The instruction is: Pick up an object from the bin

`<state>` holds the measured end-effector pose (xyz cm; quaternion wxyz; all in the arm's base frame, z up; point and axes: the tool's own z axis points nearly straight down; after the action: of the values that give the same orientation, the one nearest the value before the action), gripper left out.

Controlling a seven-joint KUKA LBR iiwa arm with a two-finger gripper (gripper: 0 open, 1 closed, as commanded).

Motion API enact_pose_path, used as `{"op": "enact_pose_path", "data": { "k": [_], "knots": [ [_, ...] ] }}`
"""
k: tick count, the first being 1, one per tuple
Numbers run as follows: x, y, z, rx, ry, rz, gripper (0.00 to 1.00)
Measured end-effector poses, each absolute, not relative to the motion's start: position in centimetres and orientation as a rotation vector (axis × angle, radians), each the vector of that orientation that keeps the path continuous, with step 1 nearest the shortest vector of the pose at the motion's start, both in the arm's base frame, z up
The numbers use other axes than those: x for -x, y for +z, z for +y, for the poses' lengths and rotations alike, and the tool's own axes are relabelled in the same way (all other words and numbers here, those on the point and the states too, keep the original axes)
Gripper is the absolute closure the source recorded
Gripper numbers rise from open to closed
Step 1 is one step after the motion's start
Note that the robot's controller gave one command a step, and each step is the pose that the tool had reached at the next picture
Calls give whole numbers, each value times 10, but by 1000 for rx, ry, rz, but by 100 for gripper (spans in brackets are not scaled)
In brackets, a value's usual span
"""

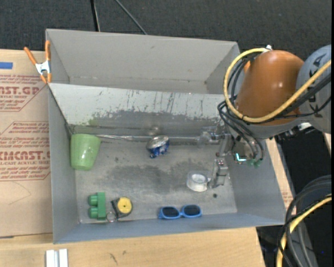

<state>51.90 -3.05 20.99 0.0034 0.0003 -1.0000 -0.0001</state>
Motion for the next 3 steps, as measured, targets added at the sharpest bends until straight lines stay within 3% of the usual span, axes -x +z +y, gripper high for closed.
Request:
{"op": "enact_pose_path", "data": {
  "k": [1,2,3],
  "knots": [
    [-483,70,33,-299,-1,-3141,0],
    [-483,101,-6,-288,1,-3132,0],
    [-480,100,44,-476,-3,-3106,0]
  ]
}}
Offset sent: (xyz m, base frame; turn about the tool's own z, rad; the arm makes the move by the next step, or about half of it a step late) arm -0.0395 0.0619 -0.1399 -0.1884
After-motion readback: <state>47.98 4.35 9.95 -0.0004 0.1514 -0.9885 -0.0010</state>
